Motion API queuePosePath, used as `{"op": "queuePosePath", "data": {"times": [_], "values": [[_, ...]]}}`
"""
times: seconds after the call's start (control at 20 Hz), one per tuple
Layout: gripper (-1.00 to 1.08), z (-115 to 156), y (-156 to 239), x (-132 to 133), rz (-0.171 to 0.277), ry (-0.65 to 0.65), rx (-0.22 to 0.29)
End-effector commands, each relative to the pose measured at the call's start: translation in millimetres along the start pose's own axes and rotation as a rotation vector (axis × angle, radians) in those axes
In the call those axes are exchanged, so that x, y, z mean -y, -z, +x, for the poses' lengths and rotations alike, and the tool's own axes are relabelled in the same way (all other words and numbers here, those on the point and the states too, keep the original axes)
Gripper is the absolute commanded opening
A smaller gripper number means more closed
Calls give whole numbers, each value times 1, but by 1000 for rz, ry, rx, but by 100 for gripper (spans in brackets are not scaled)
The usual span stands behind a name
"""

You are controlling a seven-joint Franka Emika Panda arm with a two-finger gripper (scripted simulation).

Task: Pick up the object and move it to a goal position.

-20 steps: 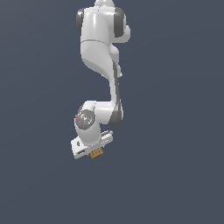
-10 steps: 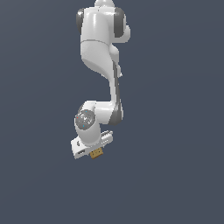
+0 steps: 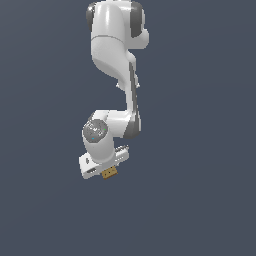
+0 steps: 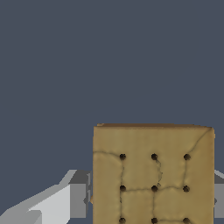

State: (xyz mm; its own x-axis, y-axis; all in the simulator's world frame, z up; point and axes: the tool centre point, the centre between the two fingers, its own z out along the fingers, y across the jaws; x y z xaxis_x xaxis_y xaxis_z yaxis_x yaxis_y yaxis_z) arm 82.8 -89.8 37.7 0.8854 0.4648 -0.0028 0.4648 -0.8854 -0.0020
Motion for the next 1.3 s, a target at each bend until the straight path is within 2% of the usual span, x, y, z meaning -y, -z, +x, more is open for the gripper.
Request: {"op": "queuePosePath", "data": {"times": [0.0, 1.25], "values": [[-100, 0, 18, -1, -2, 0, -2], [-100, -5, 293, -7, -2, 1, -3]]}}
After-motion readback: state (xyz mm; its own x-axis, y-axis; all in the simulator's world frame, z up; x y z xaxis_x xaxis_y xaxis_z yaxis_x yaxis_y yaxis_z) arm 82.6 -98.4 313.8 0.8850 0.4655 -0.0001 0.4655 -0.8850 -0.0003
